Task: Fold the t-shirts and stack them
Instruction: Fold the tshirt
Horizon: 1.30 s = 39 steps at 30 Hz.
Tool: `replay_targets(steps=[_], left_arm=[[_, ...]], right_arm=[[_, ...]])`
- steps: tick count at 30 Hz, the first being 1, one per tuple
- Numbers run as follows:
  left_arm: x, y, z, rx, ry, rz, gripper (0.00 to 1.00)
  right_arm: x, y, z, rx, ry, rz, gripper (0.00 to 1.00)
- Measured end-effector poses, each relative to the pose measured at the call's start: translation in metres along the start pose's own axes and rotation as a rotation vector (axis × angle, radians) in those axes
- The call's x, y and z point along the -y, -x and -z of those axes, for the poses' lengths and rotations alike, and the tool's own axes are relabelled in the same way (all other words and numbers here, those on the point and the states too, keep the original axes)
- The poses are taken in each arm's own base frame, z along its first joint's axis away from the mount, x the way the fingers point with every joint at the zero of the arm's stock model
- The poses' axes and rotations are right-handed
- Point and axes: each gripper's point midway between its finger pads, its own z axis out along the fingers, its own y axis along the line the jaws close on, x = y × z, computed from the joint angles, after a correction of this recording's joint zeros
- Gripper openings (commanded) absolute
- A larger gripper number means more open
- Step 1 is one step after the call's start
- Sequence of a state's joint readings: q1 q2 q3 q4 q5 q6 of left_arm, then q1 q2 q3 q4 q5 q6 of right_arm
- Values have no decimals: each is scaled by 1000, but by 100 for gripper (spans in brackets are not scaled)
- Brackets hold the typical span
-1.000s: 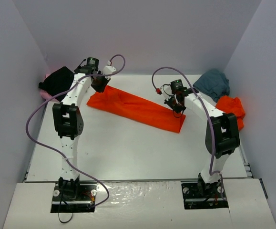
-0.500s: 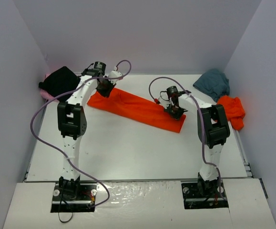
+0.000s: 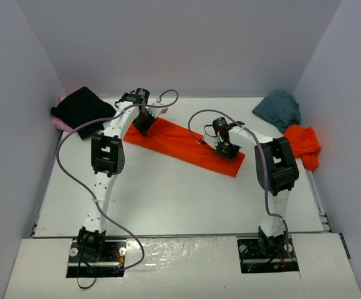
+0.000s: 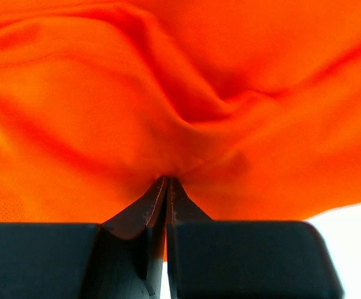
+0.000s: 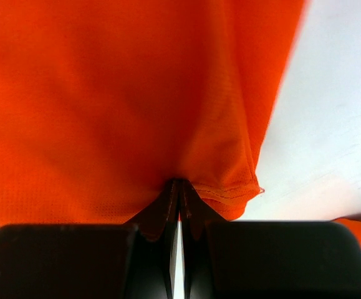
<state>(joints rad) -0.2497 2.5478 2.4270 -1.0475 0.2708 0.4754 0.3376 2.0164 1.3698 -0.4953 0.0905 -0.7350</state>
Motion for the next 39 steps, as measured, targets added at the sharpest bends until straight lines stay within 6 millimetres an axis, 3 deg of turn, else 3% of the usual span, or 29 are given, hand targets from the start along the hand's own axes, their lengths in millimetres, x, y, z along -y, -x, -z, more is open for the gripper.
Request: replay_targets(steps=[4, 12, 19, 24, 31, 39], left_arm=[[-6, 0, -6, -18, 18, 13, 0], [-8, -1, -6, -37, 38, 13, 0], [-3, 0, -7, -59, 47, -46, 0], [8, 4, -9, -70, 29, -114, 0], [22, 23, -15, -48, 22, -206, 0], [49, 45, -23, 5, -23, -314, 0]], right_arm=[[-41, -8, 11, -38, 71, 136, 0], [-167, 7, 49, -14, 313, 493, 0], [-241, 17, 67, 10, 444, 676, 0], [-283, 28, 76, -10, 511, 772, 0], [-331, 69, 87, -1, 564, 849, 0], [-359, 95, 93, -39, 571, 911, 0]])
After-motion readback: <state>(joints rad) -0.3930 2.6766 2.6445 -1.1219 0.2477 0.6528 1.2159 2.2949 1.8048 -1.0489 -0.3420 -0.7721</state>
